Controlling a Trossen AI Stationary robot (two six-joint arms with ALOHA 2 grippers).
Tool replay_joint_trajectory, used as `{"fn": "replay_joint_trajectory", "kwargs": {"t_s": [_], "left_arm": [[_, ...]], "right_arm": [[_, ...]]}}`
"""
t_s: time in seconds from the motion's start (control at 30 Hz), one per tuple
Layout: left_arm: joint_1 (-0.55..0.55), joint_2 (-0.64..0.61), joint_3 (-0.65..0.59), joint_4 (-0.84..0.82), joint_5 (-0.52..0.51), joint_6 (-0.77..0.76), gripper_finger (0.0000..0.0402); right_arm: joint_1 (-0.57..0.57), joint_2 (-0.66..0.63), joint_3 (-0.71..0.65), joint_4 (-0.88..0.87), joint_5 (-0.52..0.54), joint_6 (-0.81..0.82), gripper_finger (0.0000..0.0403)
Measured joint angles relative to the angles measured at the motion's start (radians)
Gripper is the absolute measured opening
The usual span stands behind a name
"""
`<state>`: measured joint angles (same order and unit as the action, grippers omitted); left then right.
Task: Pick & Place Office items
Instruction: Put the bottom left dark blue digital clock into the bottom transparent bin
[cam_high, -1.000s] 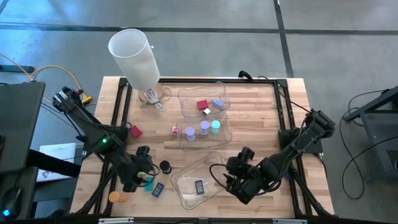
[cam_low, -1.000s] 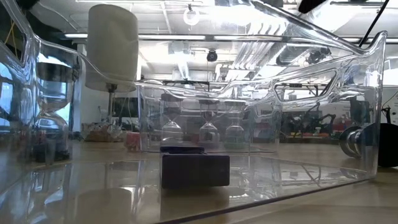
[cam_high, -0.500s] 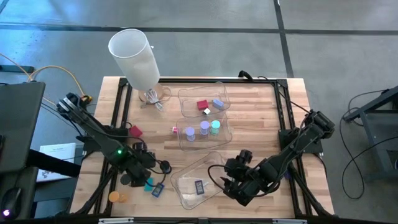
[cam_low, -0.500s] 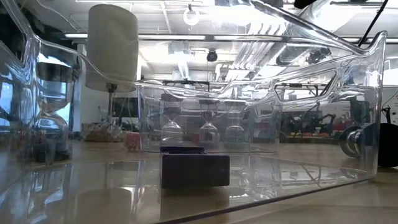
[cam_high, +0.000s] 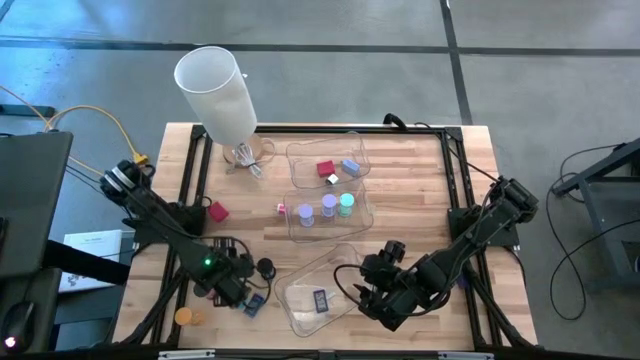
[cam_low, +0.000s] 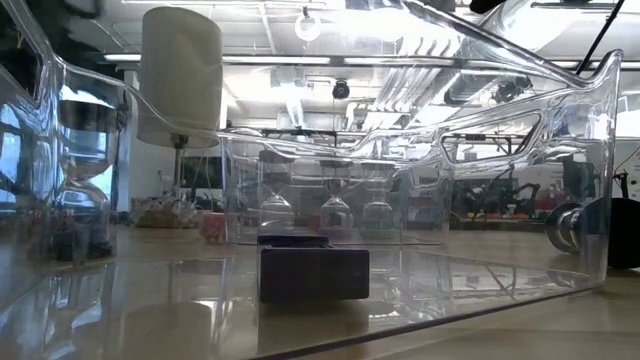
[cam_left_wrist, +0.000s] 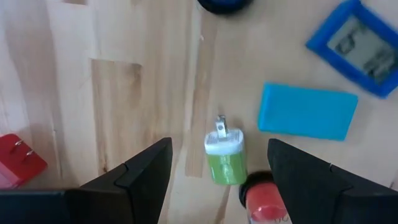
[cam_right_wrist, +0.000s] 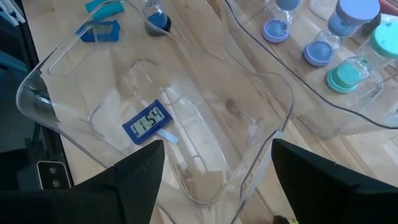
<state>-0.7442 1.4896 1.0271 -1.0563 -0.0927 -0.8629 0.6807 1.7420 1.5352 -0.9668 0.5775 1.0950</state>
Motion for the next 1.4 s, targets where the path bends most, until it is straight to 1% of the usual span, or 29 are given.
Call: {"fn": "replay_joint_trajectory", "kwargs": {"t_s": [0.1,0.27,0.43,0.67,0.8,0.93,1.1,1.2,1.4], "left_arm": [[-0.016,0.006,0.0,-0.001,0.018,0.022,0.0257],[-0.039,0.006,-0.006,0.007,0.017,-0.021,0.0257],[-0.078,0.006,-0.025,0.053,0.006,0.047,0.0257],[-0.093,0.006,-0.025,0.054,-0.008,0.03,0.0257],[-0.092,0.006,-0.025,0.054,-0.044,-0.02,0.0257],[-0.074,0.006,-0.025,0.054,-0.04,-0.113,0.0257],[-0.062,0.006,-0.024,0.051,-0.035,-0.155,0.0257],[-0.061,0.006,-0.024,0.054,-0.037,-0.104,0.0257],[-0.079,0.006,-0.024,0.116,-0.047,0.076,0.0257]], "right_arm": [[0.0,0.0,0.0,0.008,0.0,0.0,0.0286],[0.0,0.0,0.0,0.02,0.0,0.0,0.0286],[0.0,0.0,0.0,0.026,0.026,-0.003,0.0286],[-0.003,0.0,0.0,0.043,0.032,-0.026,0.0286],[-0.009,0.0,0.0,0.054,0.031,-0.026,0.0286],[-0.016,0.0,0.0,0.059,0.03,-0.034,0.0286],[-0.02,0.0,0.0,0.059,0.028,-0.052,0.0286],[-0.022,0.0,0.0,0.059,0.027,-0.052,0.0286],[-0.022,0.0,0.0,0.059,0.027,-0.053,0.0286]]}}
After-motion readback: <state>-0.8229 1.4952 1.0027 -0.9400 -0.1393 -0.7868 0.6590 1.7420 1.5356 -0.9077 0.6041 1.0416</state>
